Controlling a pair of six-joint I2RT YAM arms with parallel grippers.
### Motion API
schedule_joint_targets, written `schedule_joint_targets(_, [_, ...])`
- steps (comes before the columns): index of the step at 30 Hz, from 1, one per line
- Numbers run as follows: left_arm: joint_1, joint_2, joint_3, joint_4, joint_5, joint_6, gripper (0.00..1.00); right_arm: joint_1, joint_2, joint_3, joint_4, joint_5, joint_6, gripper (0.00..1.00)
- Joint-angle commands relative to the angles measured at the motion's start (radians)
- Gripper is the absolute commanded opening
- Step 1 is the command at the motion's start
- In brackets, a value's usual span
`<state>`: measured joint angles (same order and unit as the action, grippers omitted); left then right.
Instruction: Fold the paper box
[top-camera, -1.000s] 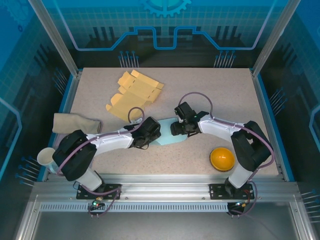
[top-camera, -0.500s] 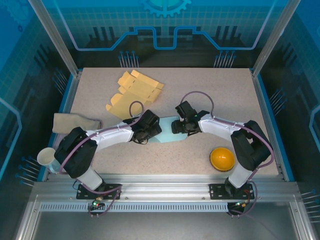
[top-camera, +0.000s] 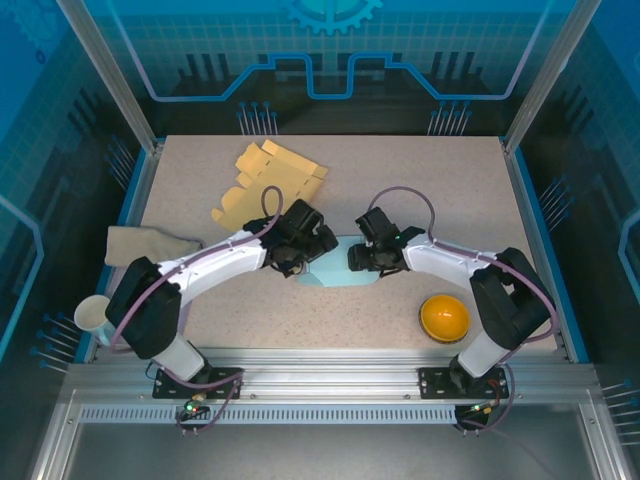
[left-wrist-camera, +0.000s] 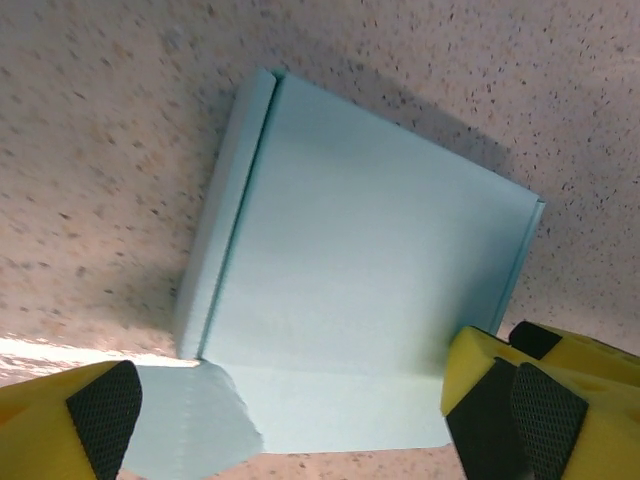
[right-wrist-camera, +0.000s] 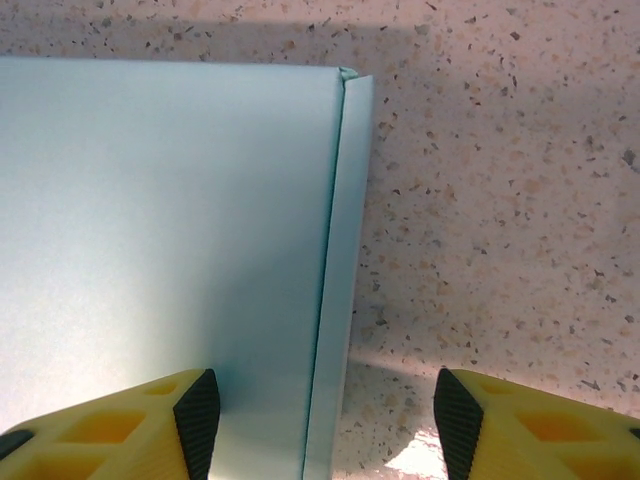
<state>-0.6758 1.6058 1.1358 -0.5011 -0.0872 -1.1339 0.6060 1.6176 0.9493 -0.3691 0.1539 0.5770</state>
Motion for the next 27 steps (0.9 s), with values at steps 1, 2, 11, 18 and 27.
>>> schedule_joint_targets(1, [0.005, 0.052, 0.062, -0.098, 0.076, -0.111, 0.99, -0.002, -0.015, -0.024, -0.009, -0.002, 0.019, 0.61])
schedule_joint_targets(2, [0.003, 0.065, 0.074, -0.113, 0.074, -0.118, 0.99, 0.000, -0.013, -0.027, -0.007, -0.002, 0.020, 0.61])
schedule_joint_targets(11, [0.000, 0.108, 0.003, -0.006, 0.061, -0.065, 0.98, -0.001, -0.008, -0.044, 0.022, -0.025, 0.029, 0.61])
schedule_joint_targets(18, [0.001, 0.105, -0.057, 0.050, 0.065, -0.051, 0.98, 0.000, -0.008, -0.064, 0.031, -0.024, 0.030, 0.61])
schedule_joint_targets(27, [-0.001, 0.102, -0.133, 0.154, 0.088, -0.108, 0.96, 0.001, -0.016, -0.064, 0.033, -0.025, 0.038, 0.61])
